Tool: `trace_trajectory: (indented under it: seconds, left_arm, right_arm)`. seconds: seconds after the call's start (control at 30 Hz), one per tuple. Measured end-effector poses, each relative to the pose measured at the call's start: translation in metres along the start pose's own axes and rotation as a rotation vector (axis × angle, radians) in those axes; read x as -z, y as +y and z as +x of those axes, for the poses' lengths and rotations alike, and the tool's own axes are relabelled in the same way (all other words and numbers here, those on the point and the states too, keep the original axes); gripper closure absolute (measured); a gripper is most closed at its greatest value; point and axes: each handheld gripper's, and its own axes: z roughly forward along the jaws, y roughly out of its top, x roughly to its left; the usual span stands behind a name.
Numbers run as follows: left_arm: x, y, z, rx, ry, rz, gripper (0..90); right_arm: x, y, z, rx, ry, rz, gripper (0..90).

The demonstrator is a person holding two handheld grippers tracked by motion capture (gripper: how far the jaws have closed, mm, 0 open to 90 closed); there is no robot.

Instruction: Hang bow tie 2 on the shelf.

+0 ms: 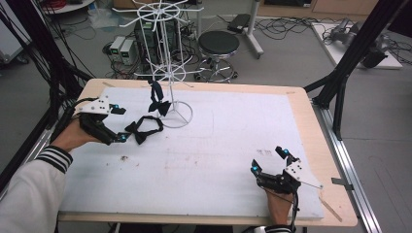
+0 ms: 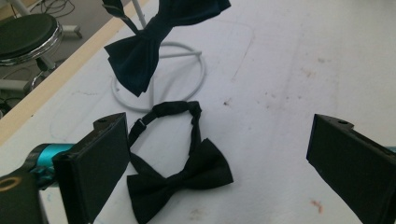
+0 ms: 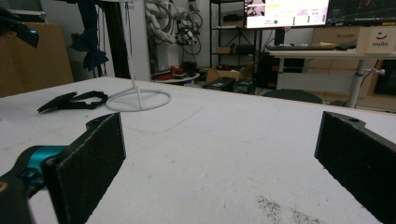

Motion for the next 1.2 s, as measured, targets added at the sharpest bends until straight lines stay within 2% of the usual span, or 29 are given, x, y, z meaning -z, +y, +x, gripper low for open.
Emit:
trace_trajectory:
  seconds: [0.2,0.3,0.4,0.43,0.47,0.57,0.63,0.67,0.83,1.07,1.17,1.2]
  left_arm:
    - [-0.007,0.004,0.005,-0.069,-0.049,0.027,8.4]
    - [-0.013,0.005,0.011,-0.070,-0.076,0.031,8.1]
    - [-0.019,0.006,0.014,-0.084,-0.093,0.074,8.1]
    - [-0.019,0.006,0.014,-0.084,-0.093,0.074,8.1]
    - [-0.023,0.007,0.016,-0.103,-0.102,0.097,8.1]
    - [-0.029,0.008,0.018,-0.114,-0.114,0.113,8.1]
    - [-0.033,0.007,0.019,-0.113,-0.133,0.098,8.1]
    - [-0.035,0.007,0.020,-0.117,-0.138,0.114,8.1]
    - [-0.043,0.007,0.026,-0.146,-0.152,0.161,8.1]
    - [-0.053,0.002,0.031,-0.148,-0.173,0.190,8.8]
    - [-0.057,-0.002,0.032,-0.149,-0.191,0.221,9.6]
    - [-0.058,-0.003,0.033,-0.162,-0.187,0.237,10.3]
  right_arm:
    - [0.000,0.000,0.000,-0.005,-0.001,0.001,1.0]
    - [0.001,0.000,0.001,-0.008,-0.001,0.007,1.0]
    - [0.000,0.000,0.000,0.003,-0.003,-0.002,1.1]
    - [0.000,0.000,0.000,-0.003,-0.004,0.001,1.0]
    - [0.000,0.000,0.000,-0.003,-0.004,0.001,1.1]
    - [0.000,0.000,0.000,-0.003,-0.004,0.001,1.0]
    - [0.000,0.000,0.000,-0.005,-0.002,-0.001,1.0]
    - [0.000,0.000,0.000,-0.009,0.000,0.000,1.0]
    - [0.000,0.000,0.000,-0.011,-0.001,0.000,1.0]
    - [0.000,0.000,0.000,-0.011,-0.003,0.000,1.0]
    - [0.000,0.000,0.000,-0.008,-0.002,-0.001,1.0]
    - [0.001,0.000,0.000,-0.008,-0.004,-0.002,1.1]
